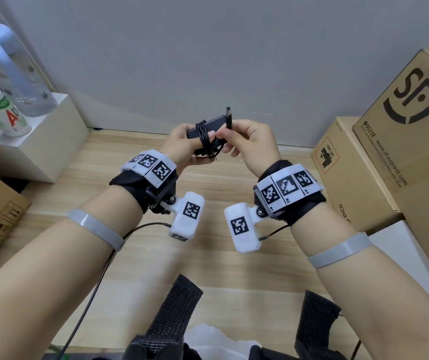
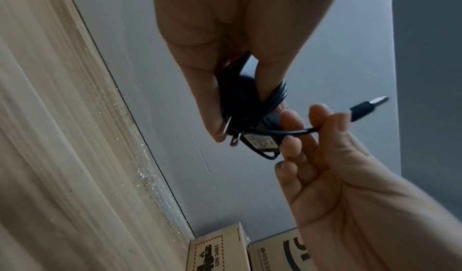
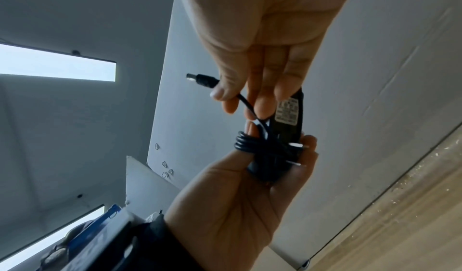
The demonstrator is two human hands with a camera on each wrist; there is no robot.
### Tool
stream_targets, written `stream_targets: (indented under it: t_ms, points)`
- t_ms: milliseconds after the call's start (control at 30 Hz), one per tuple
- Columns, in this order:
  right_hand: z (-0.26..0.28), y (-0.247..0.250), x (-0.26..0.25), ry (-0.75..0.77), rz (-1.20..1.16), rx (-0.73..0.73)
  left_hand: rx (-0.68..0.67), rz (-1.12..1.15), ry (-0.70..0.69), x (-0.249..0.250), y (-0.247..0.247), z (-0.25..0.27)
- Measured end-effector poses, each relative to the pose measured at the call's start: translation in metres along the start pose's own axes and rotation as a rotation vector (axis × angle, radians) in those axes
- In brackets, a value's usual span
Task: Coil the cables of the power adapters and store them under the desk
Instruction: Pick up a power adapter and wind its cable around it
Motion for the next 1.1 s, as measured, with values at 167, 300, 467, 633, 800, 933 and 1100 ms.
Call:
stream_targets:
  t_ms: [167, 300, 467, 633, 800, 933, 1100]
  points:
    - [-0.002, 0.005, -0.001, -0.007, -0.039, 0.052, -0.059, 0.026, 0.019, -0.005, -0.010, 0.000]
    - [-0.002, 0.011, 0.000, -0.034, -0.081, 0.049, -0.139, 0.030, 0.034, -0.006, -0.015, 0.001]
    - [0.003, 0.016, 0.001, -0.063, -0.052, 0.075, -0.167, 0.039, 0.035, -0.005, -0.016, 0.002]
    - [0.002, 0.021, 0.006, -0.143, 0.123, 0.163, -0.230, 0.051, 0.038, -0.002, -0.022, 0.004]
    - [0.001, 0.018, 0.001, -0.128, 0.257, 0.146, -0.239, 0.040, 0.039, -0.002, -0.023, 0.005]
    - [-0.001, 0.013, 0.000, -0.109, 0.332, 0.121, -0.247, -0.016, 0.019, -0.002, -0.024, 0.007]
    - [-0.002, 0.004, -0.002, -0.042, 0.361, 0.133, -0.236, -0.050, 0.014, -0.007, -0.026, 0.007]
Point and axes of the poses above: each hand's wrist, its own z-axis away from the middle knuckle, its own y-axis out of the back of the hand, x = y × z, the point moved 9 cm from there along -z, towards the middle knuckle, and after that the axes turned 14 degrees about -y, right-handed, at the moved point
